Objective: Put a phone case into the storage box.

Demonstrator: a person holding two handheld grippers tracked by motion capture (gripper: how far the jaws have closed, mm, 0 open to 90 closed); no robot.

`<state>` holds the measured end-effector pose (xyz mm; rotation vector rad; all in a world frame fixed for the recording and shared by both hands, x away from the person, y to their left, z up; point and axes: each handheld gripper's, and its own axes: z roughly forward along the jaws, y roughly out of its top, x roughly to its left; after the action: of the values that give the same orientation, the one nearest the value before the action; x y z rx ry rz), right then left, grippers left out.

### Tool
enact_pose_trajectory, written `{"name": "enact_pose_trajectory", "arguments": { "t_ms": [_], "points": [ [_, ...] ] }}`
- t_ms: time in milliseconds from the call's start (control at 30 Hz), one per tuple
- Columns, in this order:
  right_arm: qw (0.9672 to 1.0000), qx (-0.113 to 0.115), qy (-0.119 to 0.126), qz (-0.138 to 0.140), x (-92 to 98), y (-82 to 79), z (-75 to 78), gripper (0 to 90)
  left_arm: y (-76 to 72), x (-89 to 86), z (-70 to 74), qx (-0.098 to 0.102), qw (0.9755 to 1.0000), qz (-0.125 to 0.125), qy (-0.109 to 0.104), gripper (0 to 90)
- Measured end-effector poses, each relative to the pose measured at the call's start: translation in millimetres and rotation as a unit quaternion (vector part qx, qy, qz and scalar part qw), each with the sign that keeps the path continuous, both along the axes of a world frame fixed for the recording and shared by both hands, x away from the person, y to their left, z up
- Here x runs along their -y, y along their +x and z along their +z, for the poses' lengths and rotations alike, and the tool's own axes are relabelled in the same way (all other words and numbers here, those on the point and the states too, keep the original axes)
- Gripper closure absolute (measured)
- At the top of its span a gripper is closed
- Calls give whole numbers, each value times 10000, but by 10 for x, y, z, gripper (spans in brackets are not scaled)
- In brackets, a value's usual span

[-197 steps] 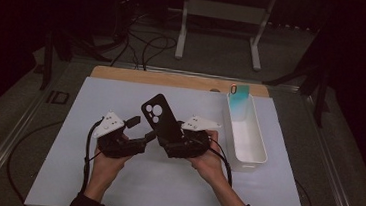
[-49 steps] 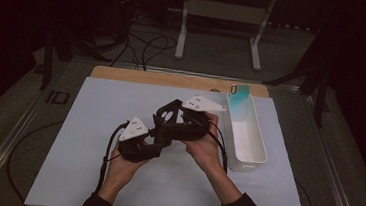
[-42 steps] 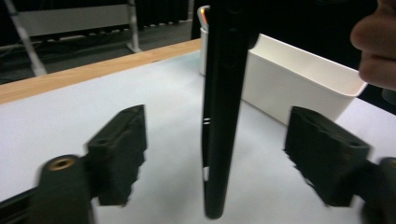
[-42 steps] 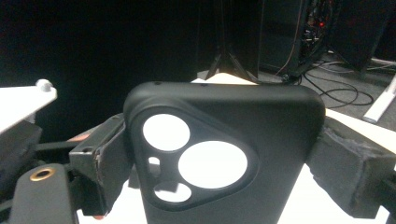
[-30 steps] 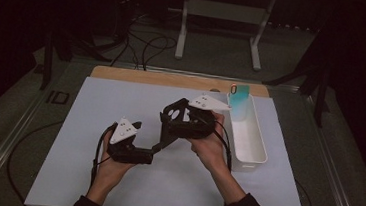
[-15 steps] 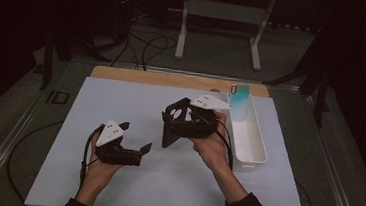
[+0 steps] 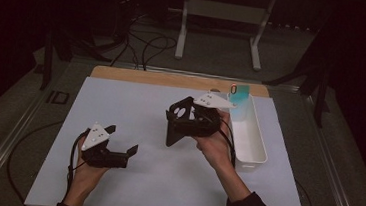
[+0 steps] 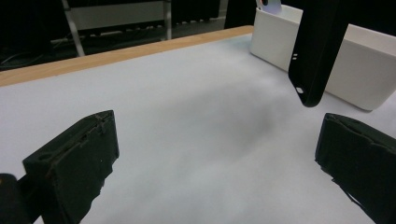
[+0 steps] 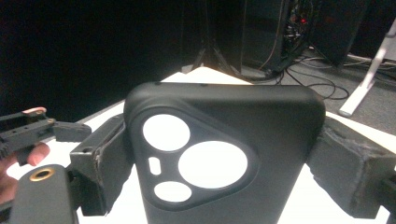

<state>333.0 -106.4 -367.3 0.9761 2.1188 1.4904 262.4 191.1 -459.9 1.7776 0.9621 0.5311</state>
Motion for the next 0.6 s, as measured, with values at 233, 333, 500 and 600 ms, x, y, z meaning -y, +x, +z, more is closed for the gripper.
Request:
{"name": "enact_pose_trajectory", "arguments": {
  "t_ms": [233,333,500,600],
  "points": [
    [10000,-13,-26,-54,43,23,-3,131,-64,-122,-96,20,9999,126,69,4],
    [10000,-13,-35,-84,61,30,5,132,-107,-210,-148,27,9997,250,64,4],
    [9999,-2,-68,-104,82,53,9,132,-145,-295,-216,48,9991,404,85,4],
    [9999,-19,-74,-117,87,64,9,132,-159,-325,-249,66,9989,455,91,4]
  ]
}}
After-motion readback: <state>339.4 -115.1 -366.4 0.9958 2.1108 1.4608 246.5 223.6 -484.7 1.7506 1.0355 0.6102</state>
